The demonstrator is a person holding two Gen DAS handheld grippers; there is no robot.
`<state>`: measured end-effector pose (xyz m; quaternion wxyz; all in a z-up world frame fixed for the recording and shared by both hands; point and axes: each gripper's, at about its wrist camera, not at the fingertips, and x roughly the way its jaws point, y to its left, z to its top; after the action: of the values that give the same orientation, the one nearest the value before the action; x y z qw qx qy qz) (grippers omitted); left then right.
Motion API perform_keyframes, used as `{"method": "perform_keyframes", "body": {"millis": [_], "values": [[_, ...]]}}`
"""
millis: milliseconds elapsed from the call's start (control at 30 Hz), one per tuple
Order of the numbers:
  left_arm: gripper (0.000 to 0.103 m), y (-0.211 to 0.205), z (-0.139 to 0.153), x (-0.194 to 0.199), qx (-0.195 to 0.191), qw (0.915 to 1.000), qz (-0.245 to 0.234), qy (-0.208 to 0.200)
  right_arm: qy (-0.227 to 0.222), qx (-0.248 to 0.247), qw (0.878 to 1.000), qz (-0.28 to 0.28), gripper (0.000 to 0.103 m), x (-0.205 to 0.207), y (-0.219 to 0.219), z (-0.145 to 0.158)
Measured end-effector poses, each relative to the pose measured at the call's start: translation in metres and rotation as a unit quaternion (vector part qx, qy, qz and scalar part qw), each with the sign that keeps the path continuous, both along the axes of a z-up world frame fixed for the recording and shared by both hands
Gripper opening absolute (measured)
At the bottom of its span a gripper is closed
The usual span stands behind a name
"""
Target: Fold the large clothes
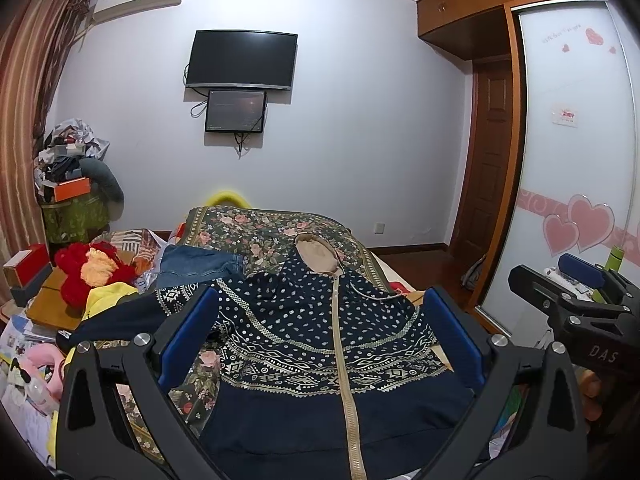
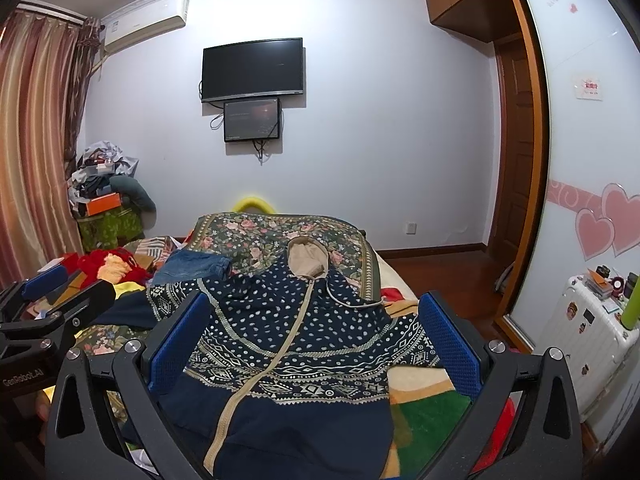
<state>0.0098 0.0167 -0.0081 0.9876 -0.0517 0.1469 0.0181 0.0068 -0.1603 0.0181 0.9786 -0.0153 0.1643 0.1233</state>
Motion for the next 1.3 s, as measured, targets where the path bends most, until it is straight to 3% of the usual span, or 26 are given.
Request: {"method": "perform_keyframes", "body": {"millis": [1300], "values": [[0.103,0.011,0.000,-0.002,-0.015,0.9998,0.010,0.001,0.000,-0.006,1.000,0.006,0.103,0.002,0.006,0.001]]}}
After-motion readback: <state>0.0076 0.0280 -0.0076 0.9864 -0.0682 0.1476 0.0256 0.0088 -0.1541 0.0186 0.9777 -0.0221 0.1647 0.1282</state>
